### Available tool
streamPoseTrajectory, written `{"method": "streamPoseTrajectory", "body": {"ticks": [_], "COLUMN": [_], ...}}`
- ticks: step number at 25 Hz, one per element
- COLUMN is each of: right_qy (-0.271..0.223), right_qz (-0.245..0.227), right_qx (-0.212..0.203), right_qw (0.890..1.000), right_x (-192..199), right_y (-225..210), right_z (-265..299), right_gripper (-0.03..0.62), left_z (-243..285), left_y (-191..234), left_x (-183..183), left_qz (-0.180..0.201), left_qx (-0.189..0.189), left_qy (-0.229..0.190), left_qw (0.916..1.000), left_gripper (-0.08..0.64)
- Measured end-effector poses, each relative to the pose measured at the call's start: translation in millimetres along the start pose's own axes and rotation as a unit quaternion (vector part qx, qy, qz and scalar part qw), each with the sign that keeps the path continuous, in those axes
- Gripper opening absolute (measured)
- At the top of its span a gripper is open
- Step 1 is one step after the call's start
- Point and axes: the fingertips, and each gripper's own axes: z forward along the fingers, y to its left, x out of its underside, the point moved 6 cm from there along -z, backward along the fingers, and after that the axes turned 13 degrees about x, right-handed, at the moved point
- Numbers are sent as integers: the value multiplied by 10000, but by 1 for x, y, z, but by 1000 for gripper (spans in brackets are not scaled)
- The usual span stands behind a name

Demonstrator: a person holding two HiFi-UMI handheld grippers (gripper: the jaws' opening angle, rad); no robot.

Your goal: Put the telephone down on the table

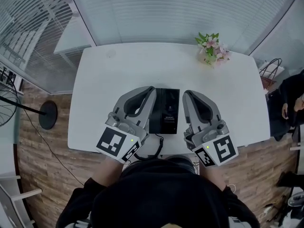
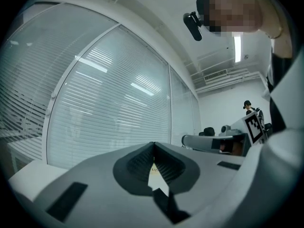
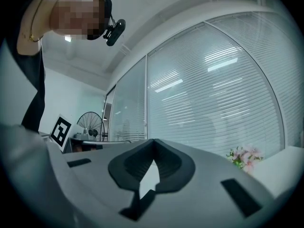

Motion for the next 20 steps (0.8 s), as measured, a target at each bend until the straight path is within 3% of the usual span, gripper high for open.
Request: {"method": "streamPoseTrajectory", "body": {"ticks": [20], "right_qy": [2], "right_qz": [3], "right_qx": [-33], "right_qw": [10000], "right_x": [-1], "right_y": [0], "right_z": [0], "right_gripper": [5], "left_z": [-2], "left_y": [-3], "left_x": [-4], "left_qz": [52], "left_qx": [-37], "left_qy": [-45], "left_qw": [10000], "left_gripper": [14]}}
